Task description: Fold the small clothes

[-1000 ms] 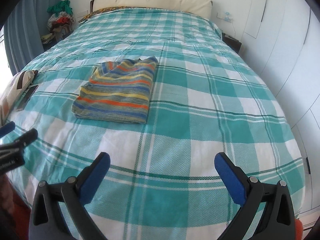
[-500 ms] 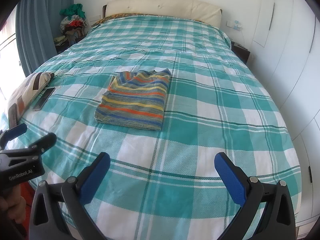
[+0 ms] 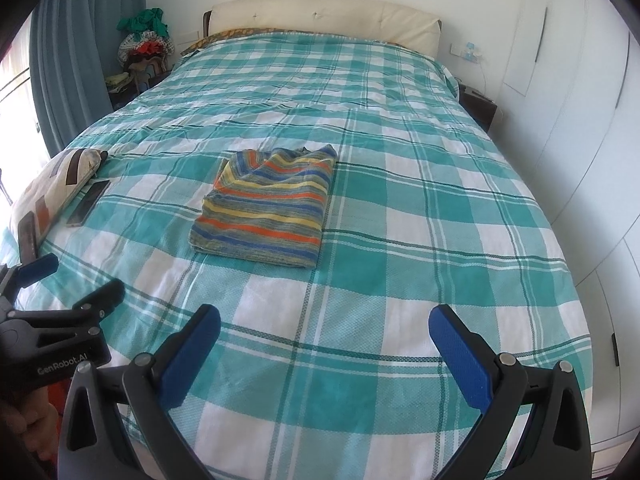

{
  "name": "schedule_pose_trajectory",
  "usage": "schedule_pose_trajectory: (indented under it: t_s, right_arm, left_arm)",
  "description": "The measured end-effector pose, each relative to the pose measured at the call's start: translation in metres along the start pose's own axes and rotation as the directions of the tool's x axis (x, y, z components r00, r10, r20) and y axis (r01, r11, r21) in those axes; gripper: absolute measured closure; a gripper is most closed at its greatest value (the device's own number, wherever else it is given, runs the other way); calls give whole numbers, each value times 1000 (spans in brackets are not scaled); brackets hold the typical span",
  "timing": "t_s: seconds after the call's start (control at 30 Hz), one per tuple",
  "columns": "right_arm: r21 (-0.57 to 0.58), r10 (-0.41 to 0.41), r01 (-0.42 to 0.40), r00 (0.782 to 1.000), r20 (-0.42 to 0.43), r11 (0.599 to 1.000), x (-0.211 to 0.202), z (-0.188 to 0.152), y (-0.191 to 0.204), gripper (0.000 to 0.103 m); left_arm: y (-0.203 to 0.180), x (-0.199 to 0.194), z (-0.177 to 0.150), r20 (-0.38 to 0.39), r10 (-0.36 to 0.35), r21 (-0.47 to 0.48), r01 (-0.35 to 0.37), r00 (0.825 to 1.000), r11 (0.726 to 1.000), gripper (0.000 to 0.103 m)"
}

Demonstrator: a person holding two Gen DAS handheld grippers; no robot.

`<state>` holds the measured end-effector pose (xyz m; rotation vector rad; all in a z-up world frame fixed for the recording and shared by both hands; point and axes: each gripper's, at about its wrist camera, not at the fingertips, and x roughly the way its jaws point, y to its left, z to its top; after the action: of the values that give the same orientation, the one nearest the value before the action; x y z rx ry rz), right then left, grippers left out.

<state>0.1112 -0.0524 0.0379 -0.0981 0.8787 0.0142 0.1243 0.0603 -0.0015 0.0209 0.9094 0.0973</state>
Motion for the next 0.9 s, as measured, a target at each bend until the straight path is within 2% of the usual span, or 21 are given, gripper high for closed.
schedule_pose_trajectory:
  t_s: [0.07, 0.2, 0.9]
  right_arm:
    - [4, 1, -1, 1000, 1, 1000, 0, 2, -1, 0]
    - [6, 0, 0, 1000, 12, 1000, -2, 6, -1, 0]
    - [30, 15, -16, 1000, 18, 999, 2, 11, -9, 0]
  left_arm:
    - [-1, -2, 2, 1, 16, 1, -16, 1000, 1000, 0]
    - [1, -3, 7, -5, -8, -27, 8, 1000, 1000, 0]
    - [-10, -14, 16, 49, 59, 0, -59, 997, 998, 0]
